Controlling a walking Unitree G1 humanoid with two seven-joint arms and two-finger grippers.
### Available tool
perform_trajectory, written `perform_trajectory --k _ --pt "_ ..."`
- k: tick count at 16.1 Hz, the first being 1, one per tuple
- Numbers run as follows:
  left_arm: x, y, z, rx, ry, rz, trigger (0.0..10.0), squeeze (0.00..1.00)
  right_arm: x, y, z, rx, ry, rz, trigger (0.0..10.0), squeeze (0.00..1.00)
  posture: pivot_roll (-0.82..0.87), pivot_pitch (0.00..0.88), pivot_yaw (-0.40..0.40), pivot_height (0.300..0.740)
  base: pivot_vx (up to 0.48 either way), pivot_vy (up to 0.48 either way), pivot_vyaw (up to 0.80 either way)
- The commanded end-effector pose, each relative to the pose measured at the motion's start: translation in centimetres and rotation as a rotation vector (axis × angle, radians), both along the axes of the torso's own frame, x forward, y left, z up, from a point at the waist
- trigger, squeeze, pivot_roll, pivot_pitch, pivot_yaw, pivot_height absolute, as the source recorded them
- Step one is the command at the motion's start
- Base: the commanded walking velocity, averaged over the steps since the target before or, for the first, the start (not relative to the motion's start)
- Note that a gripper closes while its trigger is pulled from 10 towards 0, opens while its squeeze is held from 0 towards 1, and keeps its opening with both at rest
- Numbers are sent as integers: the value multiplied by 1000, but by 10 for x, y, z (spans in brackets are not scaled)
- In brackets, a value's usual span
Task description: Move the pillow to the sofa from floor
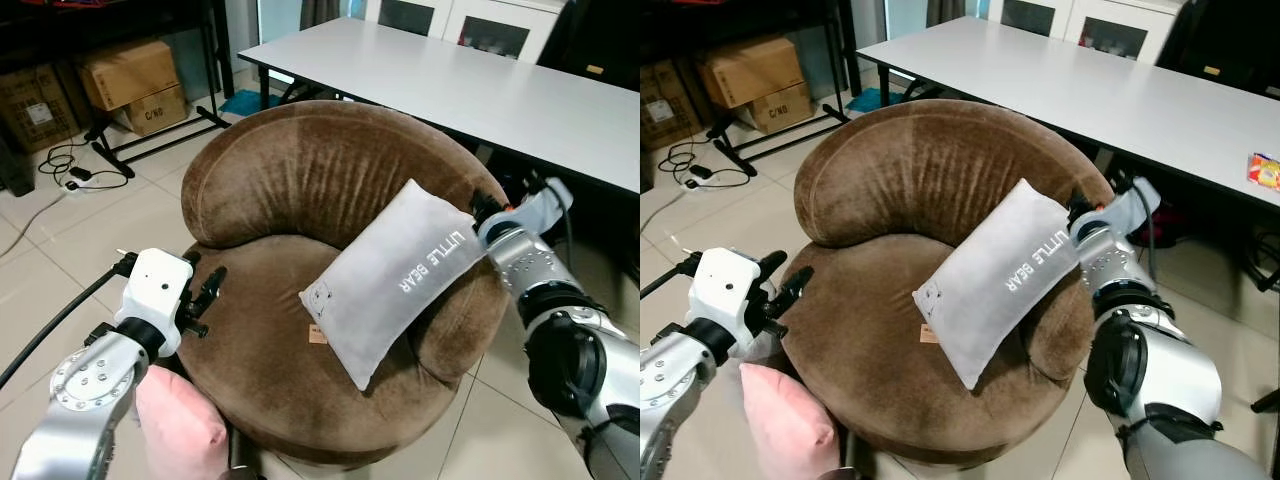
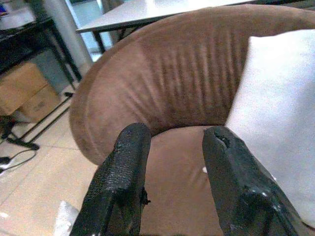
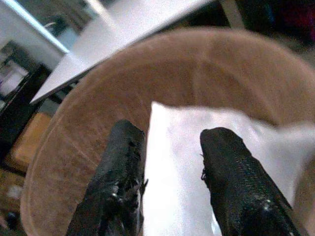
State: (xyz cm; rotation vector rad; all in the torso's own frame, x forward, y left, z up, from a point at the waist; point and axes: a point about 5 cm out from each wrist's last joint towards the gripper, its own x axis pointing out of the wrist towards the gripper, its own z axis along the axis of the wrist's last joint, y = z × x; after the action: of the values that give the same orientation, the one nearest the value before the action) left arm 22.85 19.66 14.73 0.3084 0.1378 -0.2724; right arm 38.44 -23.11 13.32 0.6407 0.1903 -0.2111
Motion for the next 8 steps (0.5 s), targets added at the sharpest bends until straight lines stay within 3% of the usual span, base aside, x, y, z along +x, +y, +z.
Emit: perform_trajectory --k 1,2,3,5,8 --pt "2 0 -2 50 -36 47 10000 0 0 -5 11 -147 -64 68 10000 1000 45 0 -8 740 0 0 0" --pt "2 0 -3 57 -69 95 10000 0 -5 -2 14 -288 -104 139 10000 580 38 0 -8 740 0 0 0" --pt "2 1 -4 39 -76 120 10000 0 -11 3 16 -361 -141 181 10000 0 35 0 -10 740 0 0 0" --pt "1 -1 -4 20 -86 152 10000 0 -37 22 13 -513 -187 284 10000 0 32 0 -12 740 0 0 0" --pt "-1 -2 -8 2 -98 191 10000 0 -71 58 1 -551 -186 375 10000 0 30 0 -30 740 0 0 0"
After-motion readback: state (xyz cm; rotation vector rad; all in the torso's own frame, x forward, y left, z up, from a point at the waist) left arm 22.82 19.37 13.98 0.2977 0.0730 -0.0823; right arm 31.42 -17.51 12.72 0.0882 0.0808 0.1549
